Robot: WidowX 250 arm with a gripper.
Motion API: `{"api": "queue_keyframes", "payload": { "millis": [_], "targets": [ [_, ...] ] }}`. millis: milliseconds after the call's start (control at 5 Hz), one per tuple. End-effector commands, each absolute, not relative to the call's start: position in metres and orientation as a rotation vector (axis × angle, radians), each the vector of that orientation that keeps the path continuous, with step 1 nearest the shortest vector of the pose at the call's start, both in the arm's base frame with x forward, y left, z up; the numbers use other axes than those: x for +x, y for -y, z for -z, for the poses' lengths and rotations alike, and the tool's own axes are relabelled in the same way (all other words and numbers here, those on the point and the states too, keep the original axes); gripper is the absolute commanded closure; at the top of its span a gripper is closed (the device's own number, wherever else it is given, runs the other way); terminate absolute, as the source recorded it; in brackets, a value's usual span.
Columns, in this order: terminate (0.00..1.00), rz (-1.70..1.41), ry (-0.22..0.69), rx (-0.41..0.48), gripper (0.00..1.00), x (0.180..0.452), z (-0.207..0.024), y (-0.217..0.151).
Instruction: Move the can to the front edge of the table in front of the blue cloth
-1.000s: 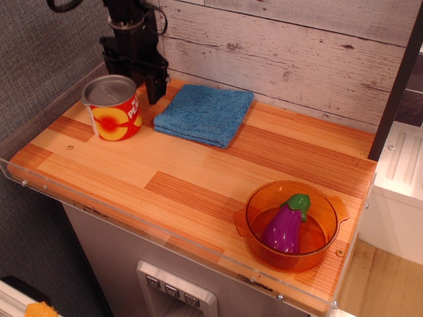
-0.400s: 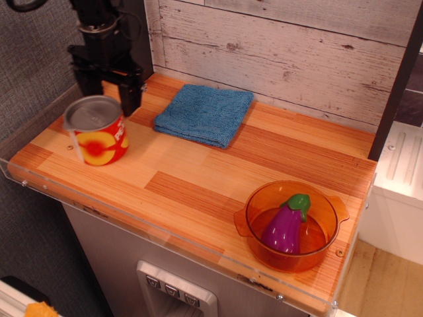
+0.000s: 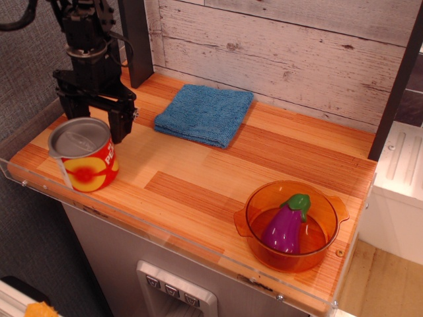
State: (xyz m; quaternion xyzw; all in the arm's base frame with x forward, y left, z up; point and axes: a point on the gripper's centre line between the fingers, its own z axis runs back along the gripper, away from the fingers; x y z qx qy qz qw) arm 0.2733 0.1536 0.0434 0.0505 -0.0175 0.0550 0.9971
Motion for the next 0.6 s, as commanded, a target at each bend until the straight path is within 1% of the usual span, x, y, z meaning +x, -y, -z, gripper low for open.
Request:
{"api": "queue_keyframes", "payload": {
  "millis": [0, 200, 400],
  "targets": [
    [0.0, -0.11, 0.128, 0.11, 0.0, 0.272, -0.075, -0.146],
    [0.0, -0.118, 0.153, 0.12, 0.0, 0.275, -0.085, -0.146],
    [0.0, -0.118, 0.2, 0.119, 0.0, 0.285, -0.099, -0.141]
  ]
}}
